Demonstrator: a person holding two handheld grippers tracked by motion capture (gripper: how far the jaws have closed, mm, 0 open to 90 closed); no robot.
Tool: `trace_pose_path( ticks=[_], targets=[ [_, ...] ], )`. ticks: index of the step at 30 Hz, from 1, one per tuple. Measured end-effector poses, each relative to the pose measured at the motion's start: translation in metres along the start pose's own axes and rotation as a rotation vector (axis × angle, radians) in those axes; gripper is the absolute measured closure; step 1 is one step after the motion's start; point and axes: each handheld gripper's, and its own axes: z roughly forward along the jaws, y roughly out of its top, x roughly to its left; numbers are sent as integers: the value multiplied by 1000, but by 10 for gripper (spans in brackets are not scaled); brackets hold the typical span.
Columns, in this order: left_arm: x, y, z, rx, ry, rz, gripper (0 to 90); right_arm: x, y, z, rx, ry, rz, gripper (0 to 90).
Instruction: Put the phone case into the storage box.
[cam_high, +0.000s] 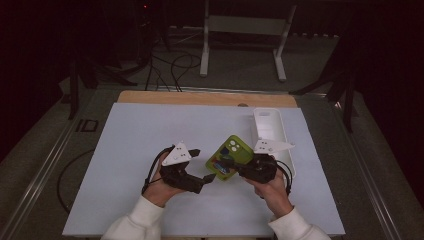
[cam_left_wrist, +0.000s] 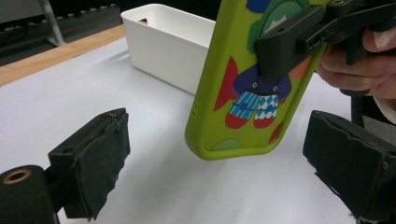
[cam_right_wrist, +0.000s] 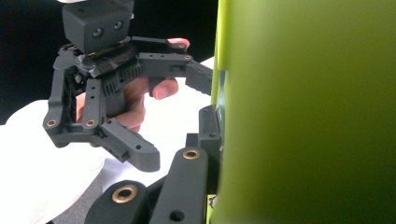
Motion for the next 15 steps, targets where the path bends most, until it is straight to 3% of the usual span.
trace_pose_path(
  ticks=[15],
  targets=[
    [0, -1, 3, 29, -67, 16, 172, 4, -1, 0, 19, 61, -61, 884]
  ],
)
